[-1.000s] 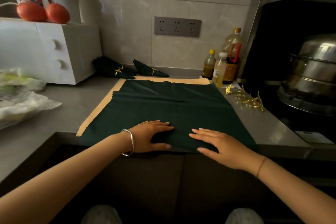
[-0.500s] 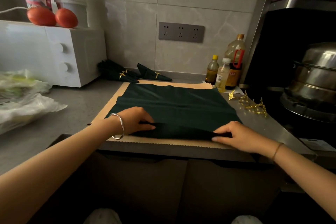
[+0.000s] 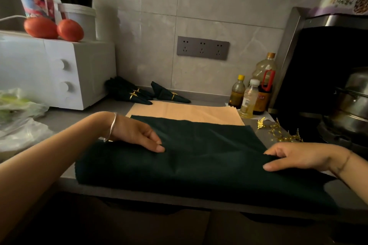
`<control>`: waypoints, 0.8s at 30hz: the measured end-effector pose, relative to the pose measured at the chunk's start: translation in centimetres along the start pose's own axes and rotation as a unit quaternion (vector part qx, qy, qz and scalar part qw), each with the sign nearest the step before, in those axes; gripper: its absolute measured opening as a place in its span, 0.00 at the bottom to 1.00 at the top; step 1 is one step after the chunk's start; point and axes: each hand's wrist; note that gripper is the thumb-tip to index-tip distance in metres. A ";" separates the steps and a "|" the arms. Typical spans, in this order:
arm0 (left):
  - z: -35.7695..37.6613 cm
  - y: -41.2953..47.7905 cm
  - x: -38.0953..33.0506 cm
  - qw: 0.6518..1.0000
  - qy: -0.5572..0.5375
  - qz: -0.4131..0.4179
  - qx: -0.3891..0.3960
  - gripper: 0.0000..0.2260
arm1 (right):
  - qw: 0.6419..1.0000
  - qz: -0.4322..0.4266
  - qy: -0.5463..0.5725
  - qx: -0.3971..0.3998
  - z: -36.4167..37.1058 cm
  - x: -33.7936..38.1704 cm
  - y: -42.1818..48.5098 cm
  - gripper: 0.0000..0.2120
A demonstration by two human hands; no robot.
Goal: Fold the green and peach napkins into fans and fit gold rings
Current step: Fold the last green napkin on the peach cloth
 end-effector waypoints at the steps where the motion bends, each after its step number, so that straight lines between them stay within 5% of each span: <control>1: -0.9 0.2 -0.1 1.000 0.011 0.002 -0.018 0.09 | 1.000 -0.003 0.011 -0.017 -0.8 0.1 0.4 0.16; 5: -4.3 1.1 0.6 0.989 0.097 -0.030 -0.105 0.16 | 0.989 0.015 -0.023 -0.146 -3.0 0.0 4.0 0.14; 9: -7.3 3.4 2.1 0.972 0.126 -0.069 -0.186 0.06 | 0.974 0.015 -0.117 -0.194 -5.1 -1.1 9.0 0.12; 14: -10.0 7.7 3.9 0.902 0.219 -0.057 -0.367 0.07 | 0.945 0.011 -0.168 -0.282 -7.2 -3.6 14.6 0.06; 24: -11.9 15.0 7.7 0.829 0.265 -0.114 -0.479 0.09 | 0.912 0.042 -0.206 -0.351 -9.2 -5.7 21.8 0.06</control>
Point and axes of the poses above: each hand's wrist, its own y-axis towards the middle knuckle, its own z-axis out of the palm, x = y × z, and after that the axes turned 9 degrees about -y, right-handed
